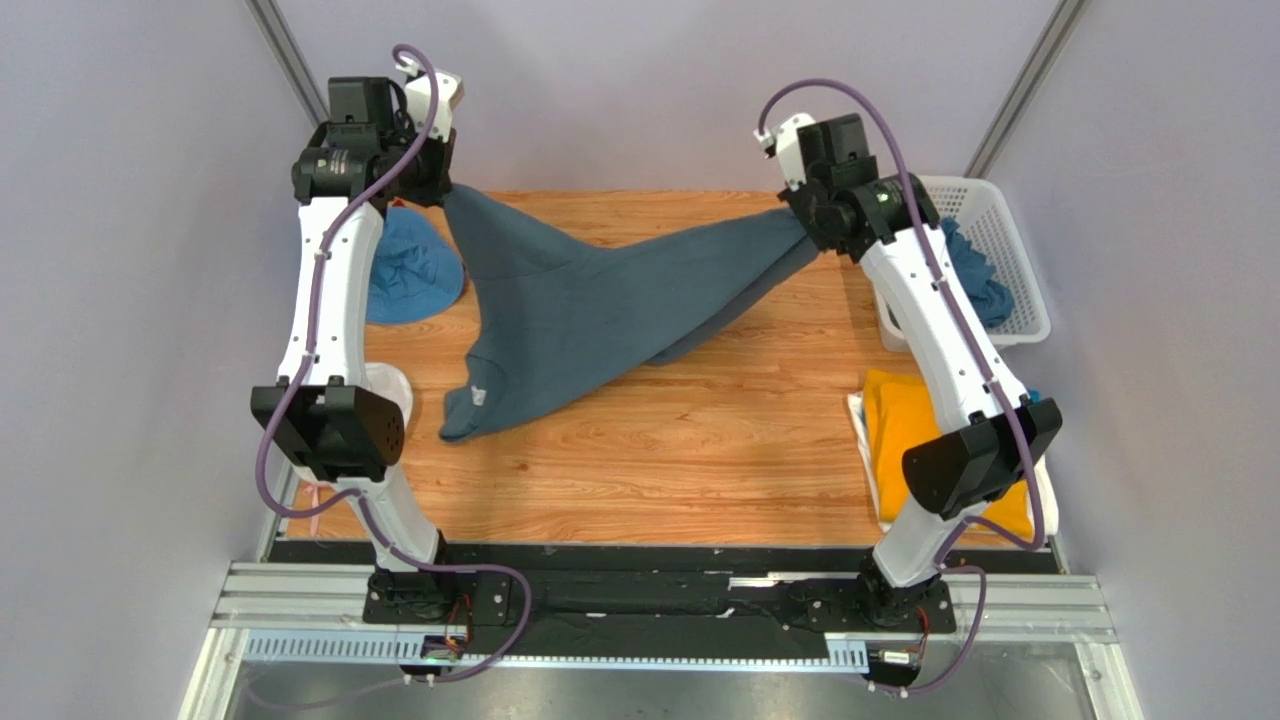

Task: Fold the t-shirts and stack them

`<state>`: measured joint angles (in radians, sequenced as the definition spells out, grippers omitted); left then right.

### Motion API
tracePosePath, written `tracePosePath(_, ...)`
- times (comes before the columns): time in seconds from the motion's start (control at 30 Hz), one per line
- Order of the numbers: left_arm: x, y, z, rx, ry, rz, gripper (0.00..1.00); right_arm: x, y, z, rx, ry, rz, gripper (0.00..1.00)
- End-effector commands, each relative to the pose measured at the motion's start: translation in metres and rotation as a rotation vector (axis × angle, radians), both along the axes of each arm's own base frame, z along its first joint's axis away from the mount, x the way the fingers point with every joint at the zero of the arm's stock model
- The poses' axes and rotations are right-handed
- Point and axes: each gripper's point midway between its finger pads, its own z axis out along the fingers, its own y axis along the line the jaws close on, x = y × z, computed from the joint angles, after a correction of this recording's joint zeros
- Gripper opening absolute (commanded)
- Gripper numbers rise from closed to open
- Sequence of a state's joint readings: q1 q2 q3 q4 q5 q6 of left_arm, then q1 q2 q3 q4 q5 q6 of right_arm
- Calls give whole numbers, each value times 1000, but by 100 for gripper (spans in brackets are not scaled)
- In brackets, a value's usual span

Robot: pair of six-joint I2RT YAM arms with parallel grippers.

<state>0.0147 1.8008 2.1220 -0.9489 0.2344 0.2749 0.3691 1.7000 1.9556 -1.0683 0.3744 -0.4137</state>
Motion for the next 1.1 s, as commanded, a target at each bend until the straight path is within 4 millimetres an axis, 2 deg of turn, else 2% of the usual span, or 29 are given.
tracePosePath(0.0,-10,-1,82,-76,-193,61,0,17,-20,43,-15,-107,-63,0)
tracePosePath(0.07,-7,-1,95,-100,-221,81,0,24,-19,66,8,-173,-62,0)
tracePosePath(0.1,-8,-1,117,-106,-277,86,0,31,-16,71,9,-197,-57,0)
tracePosePath(0.17,-4,2,129,-117,-303,115,0,39,-16,91,15,-264,-51,0)
tracePosePath(0.2,-6,3,150,-123,-363,118,0,46,-15,101,7,-307,-45,0)
tracePosePath(0.33,-8,-4,187,-149,-489,83,0,59,-12,144,35,-459,-22,0)
tracePosePath(0.37,-17,-10,201,-159,-528,45,0,62,-9,146,44,-478,-11,0)
tracePosePath(0.43,-18,-17,215,-154,-602,0,0,64,-6,169,79,-572,-2,0)
tracePosePath(0.57,-40,-27,254,-125,-738,-30,0,62,-9,205,117,-718,-25,0)
tracePosePath(0.63,-49,-31,268,-114,-783,-33,0,55,-13,224,141,-775,-38,0)
tracePosePath(0.7,-65,-31,285,-115,-826,-27,0,39,-15,248,169,-825,-35,0)
tracePosePath(0.77,-87,-30,298,-108,-863,-29,0,19,-17,264,172,-852,-26,0)
tracePosePath(0.8,-96,-30,303,-99,-880,-33,0,14,-16,265,163,-851,-22,0)
tracePosePath(0.83,-116,-29,315,-96,-915,-39,0,7,-13,266,156,-854,-12,0)
tracePosePath(0.87,-123,-29,317,-88,-923,-42,0,-13,-18,283,147,-896,-9,0)
tracePosePath(0.9,-134,-29,323,-81,-944,-47,0,-19,-15,284,142,-900,2,0)
tracePosePath(0.93,-155,-27,334,-77,-982,-50,0,-24,-17,279,127,-889,-1,0)
tracePosePath(1.0,-177,-27,345,-66,-1025,-59,0,-49,-24,291,120,-918,3,0)
tracePosePath(1.07,-209,-26,364,-57,-1097,-70,0,-56,-29,283,96,-900,-5,0)
